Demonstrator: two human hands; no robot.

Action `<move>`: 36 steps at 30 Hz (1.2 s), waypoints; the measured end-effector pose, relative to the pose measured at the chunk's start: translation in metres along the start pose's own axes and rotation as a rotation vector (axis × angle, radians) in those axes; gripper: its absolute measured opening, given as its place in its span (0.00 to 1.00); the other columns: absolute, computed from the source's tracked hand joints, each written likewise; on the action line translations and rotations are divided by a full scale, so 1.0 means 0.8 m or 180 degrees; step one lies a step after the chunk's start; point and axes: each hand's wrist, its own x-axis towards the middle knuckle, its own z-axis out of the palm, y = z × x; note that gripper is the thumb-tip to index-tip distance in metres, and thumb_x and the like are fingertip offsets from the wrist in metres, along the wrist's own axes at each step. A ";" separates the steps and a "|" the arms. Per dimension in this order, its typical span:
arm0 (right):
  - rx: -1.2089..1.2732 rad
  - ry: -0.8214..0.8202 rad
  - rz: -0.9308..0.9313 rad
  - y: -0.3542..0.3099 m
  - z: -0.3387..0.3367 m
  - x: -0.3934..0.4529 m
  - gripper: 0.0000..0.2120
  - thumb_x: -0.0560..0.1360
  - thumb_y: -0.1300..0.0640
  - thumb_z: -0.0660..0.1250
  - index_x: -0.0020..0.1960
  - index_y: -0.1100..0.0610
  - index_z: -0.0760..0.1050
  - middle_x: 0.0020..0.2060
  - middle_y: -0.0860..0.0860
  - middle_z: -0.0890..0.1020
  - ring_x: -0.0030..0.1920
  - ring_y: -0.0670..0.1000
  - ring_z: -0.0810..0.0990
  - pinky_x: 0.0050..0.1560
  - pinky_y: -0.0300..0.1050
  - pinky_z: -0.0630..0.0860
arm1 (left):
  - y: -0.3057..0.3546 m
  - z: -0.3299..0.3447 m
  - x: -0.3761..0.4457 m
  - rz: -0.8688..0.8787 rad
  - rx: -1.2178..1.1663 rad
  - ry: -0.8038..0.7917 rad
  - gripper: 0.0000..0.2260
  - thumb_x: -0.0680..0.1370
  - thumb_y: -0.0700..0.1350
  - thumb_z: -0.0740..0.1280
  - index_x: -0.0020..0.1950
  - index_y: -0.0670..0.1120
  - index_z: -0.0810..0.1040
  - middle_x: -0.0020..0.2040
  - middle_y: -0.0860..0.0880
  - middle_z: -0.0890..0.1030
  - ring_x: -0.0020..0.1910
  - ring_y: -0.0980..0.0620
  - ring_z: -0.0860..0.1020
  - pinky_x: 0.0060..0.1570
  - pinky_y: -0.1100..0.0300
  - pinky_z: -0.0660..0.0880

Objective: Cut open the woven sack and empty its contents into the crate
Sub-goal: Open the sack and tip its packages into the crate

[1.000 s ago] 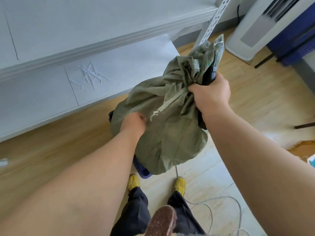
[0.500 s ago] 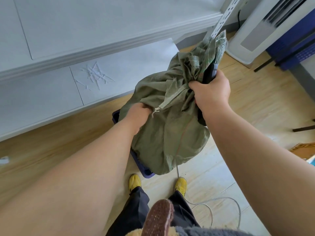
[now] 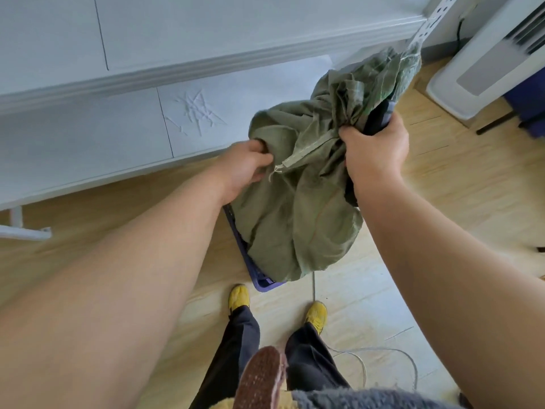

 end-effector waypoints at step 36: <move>-0.0892 -0.1219 -0.0570 0.024 0.021 0.004 0.37 0.58 0.44 0.81 0.58 0.53 0.65 0.53 0.46 0.75 0.52 0.47 0.75 0.50 0.45 0.74 | 0.046 0.017 -0.002 0.0348 0.0462 0.0000 0.16 0.76 0.35 0.63 0.57 0.53 0.79 0.57 0.47 0.81 0.57 0.45 0.78 0.61 0.48 0.74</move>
